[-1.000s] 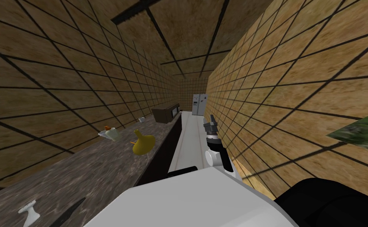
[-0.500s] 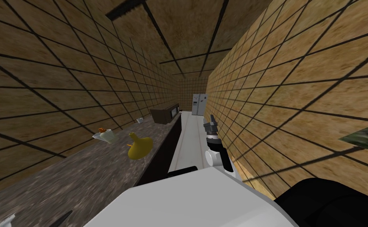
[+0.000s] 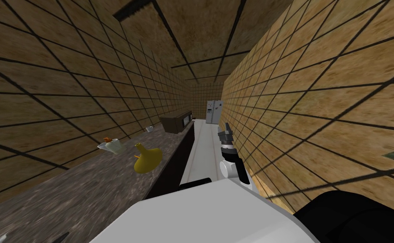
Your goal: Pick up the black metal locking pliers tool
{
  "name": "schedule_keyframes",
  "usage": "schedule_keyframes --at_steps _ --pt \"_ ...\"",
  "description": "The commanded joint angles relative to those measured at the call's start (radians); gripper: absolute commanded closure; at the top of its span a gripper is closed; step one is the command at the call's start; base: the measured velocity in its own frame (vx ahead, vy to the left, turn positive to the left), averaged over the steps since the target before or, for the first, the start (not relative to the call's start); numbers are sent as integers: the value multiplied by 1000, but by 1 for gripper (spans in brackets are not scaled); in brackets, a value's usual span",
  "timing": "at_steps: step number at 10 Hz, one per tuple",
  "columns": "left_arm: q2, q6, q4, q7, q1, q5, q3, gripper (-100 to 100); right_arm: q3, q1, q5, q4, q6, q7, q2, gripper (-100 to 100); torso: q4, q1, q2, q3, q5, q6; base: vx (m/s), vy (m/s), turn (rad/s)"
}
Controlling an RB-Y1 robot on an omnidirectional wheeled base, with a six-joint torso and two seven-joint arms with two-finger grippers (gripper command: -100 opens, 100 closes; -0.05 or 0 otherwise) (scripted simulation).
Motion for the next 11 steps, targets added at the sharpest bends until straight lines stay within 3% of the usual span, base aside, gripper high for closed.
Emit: schedule_keyframes --at_steps 1,2,7,8,10,11 --pt "3 -13 50 -50 -15 18 18 -100 0 0 0 0 0 0 0 0 0 0 0 0 0 0 50 -31 41" --pt "3 -13 52 -59 -15 18 18 -100 0 0 0 0 0 0 0 0 0 0 0 0 0 0 41 -24 21" --pt "15 -47 194 -200 -55 70 68 -100 0 0 0 0 0 0 0 0 0 0 0 0 0 0 53 -30 32" --pt "15 -47 196 -210 -55 70 68 -100 0 0 0 0 0 0 0 0 0 0 -1 -1 0 0 50 -31 20" --pt "22 -63 269 -276 -76 96 92 -100 0 0 0 0 0 0 0 0 0 0 0 0 0 0 48 -44 37" --pt "22 -63 269 -286 -76 96 92 -100 0 0 0 0 0 0 0 0 0 -1 -1 0 0 0 43 -32 16"
